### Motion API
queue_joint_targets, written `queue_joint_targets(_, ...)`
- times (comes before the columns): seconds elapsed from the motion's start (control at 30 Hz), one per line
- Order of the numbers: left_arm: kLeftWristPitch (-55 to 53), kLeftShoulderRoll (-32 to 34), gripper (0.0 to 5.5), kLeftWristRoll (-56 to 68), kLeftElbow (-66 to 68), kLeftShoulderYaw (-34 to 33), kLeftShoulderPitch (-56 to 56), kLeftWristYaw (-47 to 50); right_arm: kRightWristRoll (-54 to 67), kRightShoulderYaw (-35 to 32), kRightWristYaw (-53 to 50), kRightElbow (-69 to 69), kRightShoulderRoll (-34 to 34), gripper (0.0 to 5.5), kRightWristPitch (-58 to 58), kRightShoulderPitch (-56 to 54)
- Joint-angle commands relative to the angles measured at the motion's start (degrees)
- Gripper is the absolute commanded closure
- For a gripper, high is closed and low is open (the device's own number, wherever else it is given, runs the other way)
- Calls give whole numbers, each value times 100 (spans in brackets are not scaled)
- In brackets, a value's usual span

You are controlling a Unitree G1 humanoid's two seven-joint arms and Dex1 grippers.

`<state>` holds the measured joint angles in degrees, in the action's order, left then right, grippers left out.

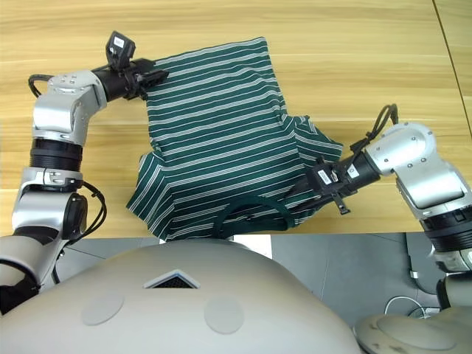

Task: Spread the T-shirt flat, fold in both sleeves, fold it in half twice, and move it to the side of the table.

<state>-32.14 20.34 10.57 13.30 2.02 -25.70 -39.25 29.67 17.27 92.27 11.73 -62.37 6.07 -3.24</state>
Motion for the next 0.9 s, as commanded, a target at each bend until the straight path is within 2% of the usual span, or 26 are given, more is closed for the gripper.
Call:
queue_joint_targets(0.03, -619, 195, 335, 502, -1592, -462, 628, 110, 576, 214, 21, -184, 285, 419, 649, -972)
queue_joint_targets(0.1, -944, 278, 335, 779, -2399, -783, 1016, 235, 112, 486, -87, -674, 921, 419, 612, -1500)
queue_joint_targets(0.23, -1501, 446, 335, 1499, -4086, -1785, 1958, 442, -1330, 1130, -1490, -2018, 2917, 419, -35, -2210)
queue_joint_targets(0.3, -1563, 393, 335, 1740, -4668, -2327, 2542, 604, -1723, 1348, -1860, -2765, 3748, 419, -351, -2426)
queue_joint_targets(0.43, -1395, 0, 335, 2024, -5457, -2774, 3759, 907, -2089, 1402, -1957, -4459, 4866, 419, -907, -2884)
queue_joint_targets(0.6, -1152, -524, 335, 2332, -6260, -2544, 4989, 1147, -2648, 1241, -2245, -6581, 5564, 419, -1728, -3544)
queue_joint_targets(0.77, -1075, -668, 335, 2728, -6754, -2593, 5580, 1416, -4268, 2030, -3676, -7738, 5622, 419, -2233, -3762)
queue_joint_targets(0.9, -928, -819, 335, 2917, -6953, -2459, 6033, 1624, -4267, 1764, -4524, -8184, 6004, 419, -2417, -4019)
